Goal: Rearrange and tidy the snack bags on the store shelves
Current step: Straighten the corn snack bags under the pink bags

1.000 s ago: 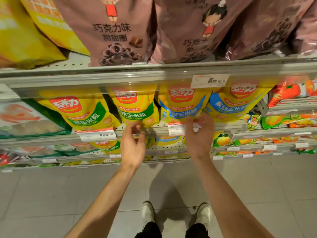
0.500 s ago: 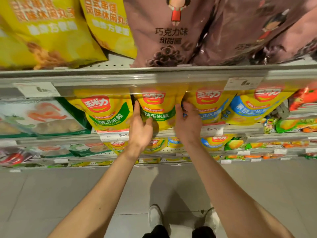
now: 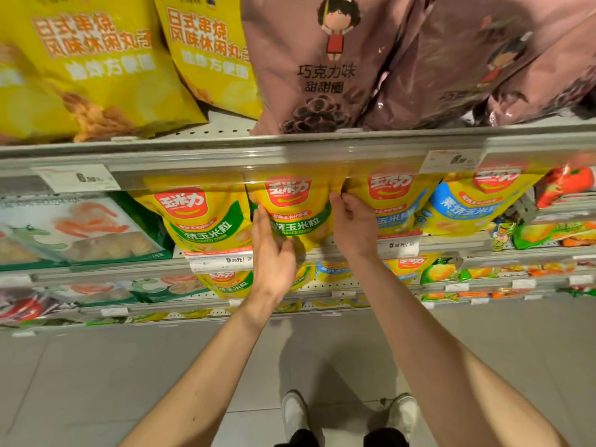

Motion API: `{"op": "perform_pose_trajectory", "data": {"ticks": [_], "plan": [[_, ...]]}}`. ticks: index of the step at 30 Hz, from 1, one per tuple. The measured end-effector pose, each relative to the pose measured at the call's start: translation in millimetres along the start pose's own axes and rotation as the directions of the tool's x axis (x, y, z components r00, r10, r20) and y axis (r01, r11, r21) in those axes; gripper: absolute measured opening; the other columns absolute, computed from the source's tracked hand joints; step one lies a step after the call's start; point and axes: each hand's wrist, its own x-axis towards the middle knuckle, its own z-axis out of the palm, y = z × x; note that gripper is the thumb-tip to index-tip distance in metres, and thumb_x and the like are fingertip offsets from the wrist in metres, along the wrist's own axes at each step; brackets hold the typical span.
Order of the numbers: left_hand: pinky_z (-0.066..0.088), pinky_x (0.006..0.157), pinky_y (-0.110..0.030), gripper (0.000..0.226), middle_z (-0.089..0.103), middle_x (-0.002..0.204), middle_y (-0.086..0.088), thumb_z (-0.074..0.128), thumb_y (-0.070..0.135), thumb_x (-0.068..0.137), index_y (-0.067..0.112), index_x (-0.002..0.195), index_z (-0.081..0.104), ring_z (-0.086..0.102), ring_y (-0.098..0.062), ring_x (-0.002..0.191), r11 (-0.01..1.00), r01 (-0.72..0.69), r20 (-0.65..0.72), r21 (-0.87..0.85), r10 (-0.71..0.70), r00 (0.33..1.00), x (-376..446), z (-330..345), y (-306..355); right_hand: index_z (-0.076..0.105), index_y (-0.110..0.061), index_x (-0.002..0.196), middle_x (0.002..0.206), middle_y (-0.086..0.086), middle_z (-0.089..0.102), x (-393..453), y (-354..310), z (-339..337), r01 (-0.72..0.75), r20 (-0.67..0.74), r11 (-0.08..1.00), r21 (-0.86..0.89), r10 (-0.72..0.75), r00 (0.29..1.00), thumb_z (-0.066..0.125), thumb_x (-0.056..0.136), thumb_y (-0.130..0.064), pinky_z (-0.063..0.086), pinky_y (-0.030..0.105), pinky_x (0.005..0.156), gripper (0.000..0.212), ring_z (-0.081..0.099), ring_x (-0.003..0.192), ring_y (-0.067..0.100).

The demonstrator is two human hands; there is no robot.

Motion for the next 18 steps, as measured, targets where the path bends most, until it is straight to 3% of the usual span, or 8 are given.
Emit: {"op": "perform_pose_trajectory", "data": {"ticks": [5,8,12,14,18], "plan": [[0.012,0.130,-0.039,0.082,0.009,0.172,0.006,0.055,0.009,0.100,0.025,0.165,0.008,0.007,-0.010,0.158,1.000,0.010,0.000,0.022,-0.010,1.000,0,-4,0,0.073,-0.017,0.094,0.078,-0.015,0.064,-3,-4,-4,0.014,0.027,1.000,-0.028,-0.013,1.000,0.055,0.106,-0.036,0.038,0.010,0.063,0.029,0.057,0.069,-0.003],[0.014,0.129,-0.038,0.080,0.016,0.171,0.003,0.059,0.015,0.099,0.023,0.164,0.013,0.011,-0.010,0.156,0.999,0.004,-0.013,0.048,-0.003,1.000,-1,-9,3,0.072,-0.014,0.118,0.105,-0.007,0.073,-8,-7,-5,-0.007,0.050,0.998,-0.064,0.010,0.999,0.051,0.107,-0.042,0.050,0.023,0.082,0.037,0.066,0.094,0.008],[0.022,0.121,-0.030,0.074,0.029,0.164,0.004,0.062,0.029,0.101,0.025,0.162,0.021,0.023,-0.010,0.152,0.998,0.011,-0.003,0.068,-0.011,1.000,-6,-20,4,0.062,-0.020,0.136,0.123,-0.010,0.067,-22,-10,-16,0.029,0.131,0.985,-0.172,-0.007,0.991,0.052,0.106,-0.043,0.042,0.006,0.088,0.040,0.061,0.114,0.010],[0.032,0.113,-0.028,0.069,0.038,0.154,0.005,0.062,0.035,0.101,0.026,0.160,0.028,0.036,-0.006,0.139,0.996,0.015,0.022,0.085,-0.017,1.000,-10,-26,1,0.050,-0.018,0.150,0.147,-0.001,0.056,-30,-7,-26,0.056,0.205,0.963,-0.263,-0.001,0.979,0.056,0.103,-0.045,0.037,0.020,0.107,0.054,0.051,0.137,0.019],[0.041,0.103,-0.026,0.062,0.048,0.151,0.004,0.062,0.043,0.099,0.022,0.154,0.042,0.053,-0.010,0.128,0.988,0.053,0.096,0.146,-0.067,0.993,-26,-37,-3,0.039,-0.017,0.157,0.161,0.005,0.042,-54,2,-49,-0.039,0.306,0.932,-0.361,0.158,0.939,0.059,0.100,-0.050,0.032,0.031,0.115,0.069,0.039,0.148,0.023]]}}
